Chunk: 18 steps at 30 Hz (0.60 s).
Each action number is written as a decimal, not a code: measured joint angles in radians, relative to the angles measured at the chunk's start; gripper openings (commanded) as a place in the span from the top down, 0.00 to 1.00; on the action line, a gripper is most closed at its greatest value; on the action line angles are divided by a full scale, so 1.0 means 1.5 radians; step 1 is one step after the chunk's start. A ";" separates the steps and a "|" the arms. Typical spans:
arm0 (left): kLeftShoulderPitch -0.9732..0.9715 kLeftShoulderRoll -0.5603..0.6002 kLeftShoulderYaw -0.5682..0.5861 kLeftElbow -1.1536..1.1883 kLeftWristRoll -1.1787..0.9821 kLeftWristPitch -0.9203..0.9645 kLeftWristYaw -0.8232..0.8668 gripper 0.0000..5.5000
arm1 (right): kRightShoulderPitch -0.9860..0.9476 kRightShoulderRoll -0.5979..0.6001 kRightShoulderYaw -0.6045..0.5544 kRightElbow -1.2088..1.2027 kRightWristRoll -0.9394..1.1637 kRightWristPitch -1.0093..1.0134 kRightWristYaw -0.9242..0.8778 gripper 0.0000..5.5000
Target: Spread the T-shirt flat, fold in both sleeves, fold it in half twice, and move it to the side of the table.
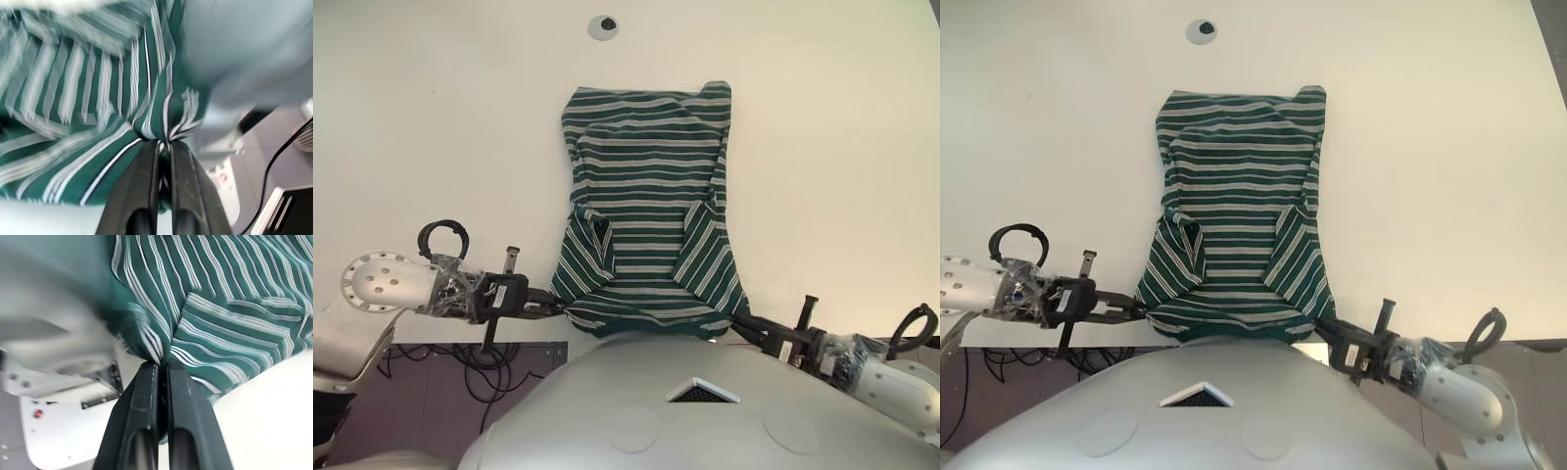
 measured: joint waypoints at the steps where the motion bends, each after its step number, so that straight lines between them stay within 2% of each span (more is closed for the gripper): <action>1: 0.005 0.000 0.011 -0.011 -0.018 0.011 -0.003 0.98 | 0.001 0.000 -0.013 -0.013 0.017 0.004 0.005 1.00; 5: -0.006 -0.014 0.046 -0.040 -0.085 0.053 0.011 0.98 | -0.003 0.001 -0.070 -0.047 0.067 0.018 0.025 1.00; 7: -0.079 -0.043 0.054 -0.039 -0.101 0.079 0.072 0.98 | -0.067 0.002 -0.119 -0.063 0.120 0.051 0.013 1.00; 10: -0.161 -0.070 0.033 -0.007 -0.062 0.095 0.130 0.98 | -0.191 0.002 -0.139 -0.057 0.164 0.118 -0.029 1.00; 13: -0.241 -0.104 -0.005 0.036 -0.014 0.108 0.184 0.98 | -0.363 0.000 -0.127 -0.007 0.185 0.185 -0.077 1.00; 18: -0.398 -0.190 -0.059 0.143 0.044 0.160 0.276 0.98 | -0.612 0.012 -0.013 0.107 0.195 0.265 -0.111 1.00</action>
